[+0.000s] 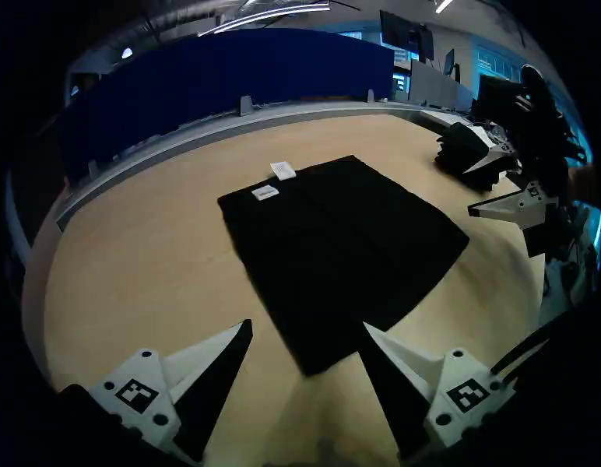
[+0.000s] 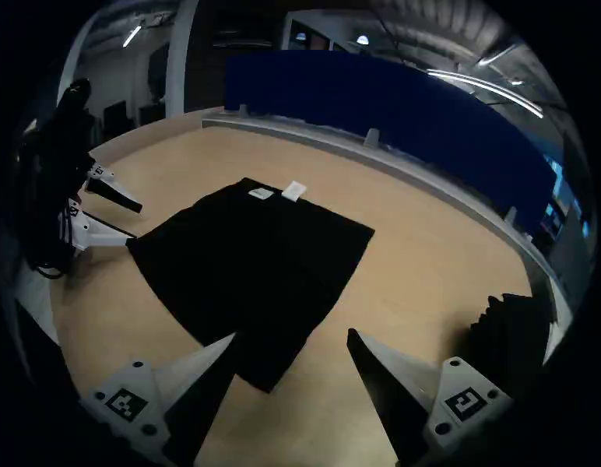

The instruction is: Fold towel

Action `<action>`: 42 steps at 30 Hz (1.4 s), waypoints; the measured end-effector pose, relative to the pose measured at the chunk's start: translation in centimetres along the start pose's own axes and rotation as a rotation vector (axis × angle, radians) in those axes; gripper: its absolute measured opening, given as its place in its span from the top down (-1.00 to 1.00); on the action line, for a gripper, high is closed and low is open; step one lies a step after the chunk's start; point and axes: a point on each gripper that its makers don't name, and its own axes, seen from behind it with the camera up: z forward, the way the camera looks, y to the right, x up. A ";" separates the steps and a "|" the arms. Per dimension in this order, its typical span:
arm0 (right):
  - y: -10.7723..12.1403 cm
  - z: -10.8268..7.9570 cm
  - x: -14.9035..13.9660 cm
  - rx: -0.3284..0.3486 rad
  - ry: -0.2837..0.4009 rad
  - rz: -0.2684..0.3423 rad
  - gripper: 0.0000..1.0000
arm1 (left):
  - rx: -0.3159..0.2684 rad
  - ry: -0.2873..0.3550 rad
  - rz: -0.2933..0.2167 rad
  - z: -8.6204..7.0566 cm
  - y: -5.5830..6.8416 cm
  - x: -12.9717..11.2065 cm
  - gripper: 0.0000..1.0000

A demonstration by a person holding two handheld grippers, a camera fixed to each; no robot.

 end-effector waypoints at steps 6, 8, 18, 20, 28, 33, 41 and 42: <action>-0.5 0.2 -1.8 0.013 -0.040 -0.010 -1.00 | -0.008 -0.034 -0.006 0.3 0.3 -1.4 -0.90; -0.6 0.2 -2.4 0.020 -0.055 -0.014 -1.00 | -0.011 -0.050 -0.007 0.4 0.4 -1.9 -0.90; -1.3 0.7 -4.5 0.056 -0.108 -0.019 -0.99 | -0.016 -0.109 0.005 1.1 0.9 -3.4 -0.88; -1.4 0.8 -4.9 0.059 -0.115 -0.013 -0.98 | -0.020 -0.110 0.013 1.1 1.1 -3.3 -0.86; -2.2 1.3 -5.9 0.094 -0.137 0.007 -0.55 | -0.021 -0.132 0.005 0.8 1.5 -3.4 -0.72; -2.6 1.6 -6.2 0.104 -0.142 0.016 -0.30 | -0.017 -0.135 0.007 0.7 1.8 -3.4 -0.55; -3.0 1.4 -6.2 0.128 -0.144 0.033 -0.01 | -0.017 -0.140 0.004 1.0 2.2 -3.6 -0.37; -3.0 1.3 -6.2 0.128 -0.144 0.034 0.05 | -0.018 -0.140 0.004 1.0 2.2 -3.6 -0.36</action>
